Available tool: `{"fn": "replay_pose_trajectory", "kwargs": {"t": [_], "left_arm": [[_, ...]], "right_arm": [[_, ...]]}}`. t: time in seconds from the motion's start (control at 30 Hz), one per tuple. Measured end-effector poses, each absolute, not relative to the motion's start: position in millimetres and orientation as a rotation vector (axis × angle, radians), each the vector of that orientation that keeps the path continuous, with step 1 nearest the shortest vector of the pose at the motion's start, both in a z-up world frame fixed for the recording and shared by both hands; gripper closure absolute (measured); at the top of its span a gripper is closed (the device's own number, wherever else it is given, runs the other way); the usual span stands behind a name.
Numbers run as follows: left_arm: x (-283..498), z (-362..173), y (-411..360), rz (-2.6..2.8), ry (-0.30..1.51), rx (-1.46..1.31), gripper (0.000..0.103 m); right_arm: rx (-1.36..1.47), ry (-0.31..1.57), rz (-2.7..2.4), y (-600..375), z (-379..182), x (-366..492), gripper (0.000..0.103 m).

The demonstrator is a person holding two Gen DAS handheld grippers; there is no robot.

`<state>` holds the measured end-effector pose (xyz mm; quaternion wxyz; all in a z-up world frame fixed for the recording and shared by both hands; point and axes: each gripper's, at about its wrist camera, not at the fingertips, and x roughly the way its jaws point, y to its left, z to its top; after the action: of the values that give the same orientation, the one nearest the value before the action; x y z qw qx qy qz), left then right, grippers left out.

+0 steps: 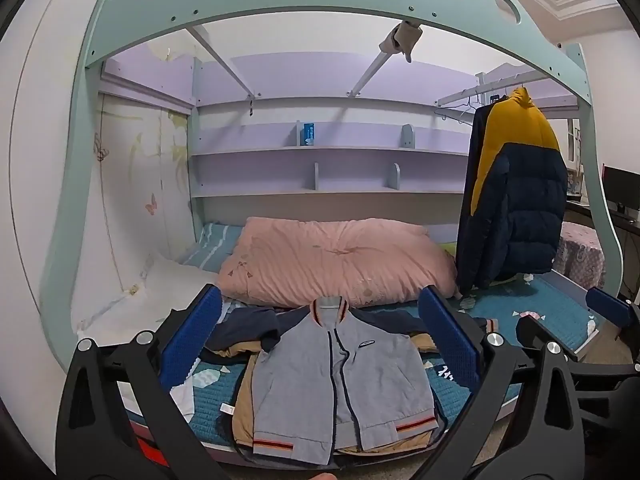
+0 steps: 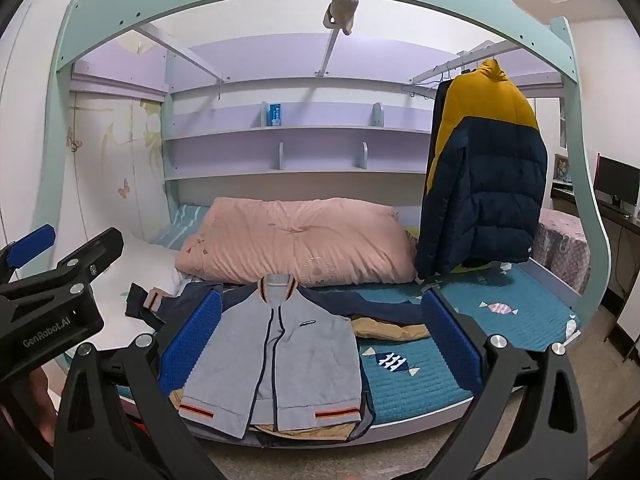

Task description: Fold large clothes

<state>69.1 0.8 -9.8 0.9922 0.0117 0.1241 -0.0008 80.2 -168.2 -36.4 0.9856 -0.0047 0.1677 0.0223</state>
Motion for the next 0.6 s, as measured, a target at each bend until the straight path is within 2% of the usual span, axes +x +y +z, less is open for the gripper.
{"fn": "replay_pose_trajectory", "kwargs": {"t": [0.6], "left_arm": [[77.1, -13.7, 4.7, 0.01, 0.243, 0.028, 0.005]], "right_arm": [[0.001, 0.328, 0.037, -168.9, -39.6, 82.8, 0.007]]}}
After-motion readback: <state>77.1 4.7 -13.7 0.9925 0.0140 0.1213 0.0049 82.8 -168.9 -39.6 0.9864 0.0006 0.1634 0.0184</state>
